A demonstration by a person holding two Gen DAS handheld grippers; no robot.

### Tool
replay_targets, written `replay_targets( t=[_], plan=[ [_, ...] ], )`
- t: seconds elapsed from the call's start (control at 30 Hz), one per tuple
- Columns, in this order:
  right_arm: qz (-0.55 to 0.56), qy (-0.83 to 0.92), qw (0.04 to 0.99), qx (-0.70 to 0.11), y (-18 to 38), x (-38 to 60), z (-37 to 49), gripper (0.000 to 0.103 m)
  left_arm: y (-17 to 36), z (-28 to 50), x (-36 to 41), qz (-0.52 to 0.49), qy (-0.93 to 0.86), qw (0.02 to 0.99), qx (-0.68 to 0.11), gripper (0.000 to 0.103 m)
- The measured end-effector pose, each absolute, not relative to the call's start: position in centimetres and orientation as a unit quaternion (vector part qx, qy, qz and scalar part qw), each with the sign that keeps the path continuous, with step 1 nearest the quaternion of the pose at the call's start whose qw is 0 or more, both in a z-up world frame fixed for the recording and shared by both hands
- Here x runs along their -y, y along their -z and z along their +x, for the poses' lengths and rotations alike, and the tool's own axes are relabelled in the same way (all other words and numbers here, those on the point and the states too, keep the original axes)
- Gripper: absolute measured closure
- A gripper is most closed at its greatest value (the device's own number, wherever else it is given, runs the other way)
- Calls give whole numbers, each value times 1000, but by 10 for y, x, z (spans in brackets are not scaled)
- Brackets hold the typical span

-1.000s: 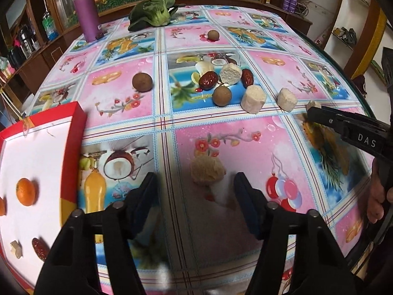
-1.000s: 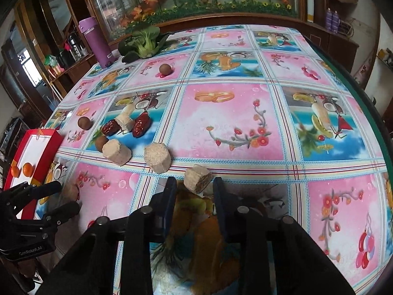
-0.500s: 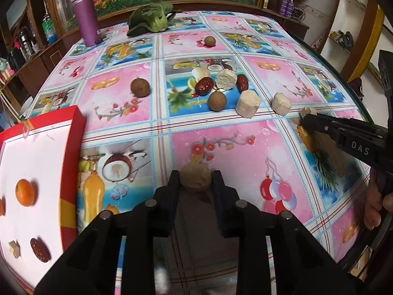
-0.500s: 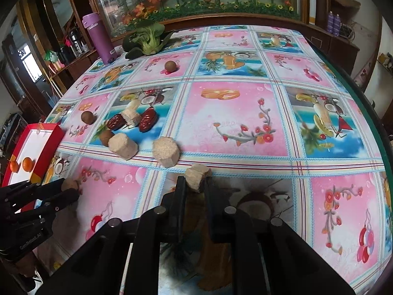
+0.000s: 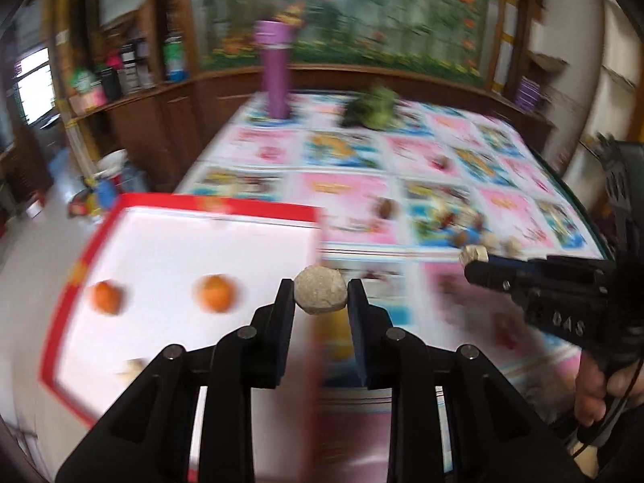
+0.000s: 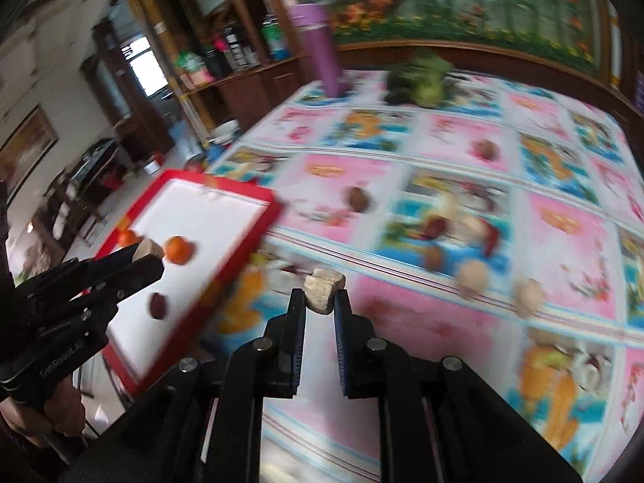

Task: Organize fruits
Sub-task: 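Grasp a round beige cake with the left tool while the right tool grasps a beige cube, then lower the cake and cube into the tray and open both tools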

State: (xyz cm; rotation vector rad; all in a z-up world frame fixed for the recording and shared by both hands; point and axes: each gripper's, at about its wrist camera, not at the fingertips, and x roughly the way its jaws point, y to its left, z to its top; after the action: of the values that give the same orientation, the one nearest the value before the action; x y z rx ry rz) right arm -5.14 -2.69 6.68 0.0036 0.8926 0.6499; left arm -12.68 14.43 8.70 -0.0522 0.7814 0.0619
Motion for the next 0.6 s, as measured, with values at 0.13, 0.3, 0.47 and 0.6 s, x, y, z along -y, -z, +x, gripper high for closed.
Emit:
replay_targets(
  t=[0.13, 0.3, 0.47, 0.6],
  plan=[
    [-29, -362, 837, -410, -69, -40, -58, 91, -85, -135, -197, -47, -97, 920, -377, 75],
    [-49, -396, 813, -423, -57, -95, -62, 91, -69, -137, -243, -65, -156, 906, -388, 75],
    [-70, -413, 799, -432, -46, -128, -71, 91, -54, -139, -262, -77, -174, 894, -404, 75],
    [-75, -412, 792, -444, -37, -140, -71, 91, -44, -140, -269, -81, -178, 888, -416, 75]
  ],
)
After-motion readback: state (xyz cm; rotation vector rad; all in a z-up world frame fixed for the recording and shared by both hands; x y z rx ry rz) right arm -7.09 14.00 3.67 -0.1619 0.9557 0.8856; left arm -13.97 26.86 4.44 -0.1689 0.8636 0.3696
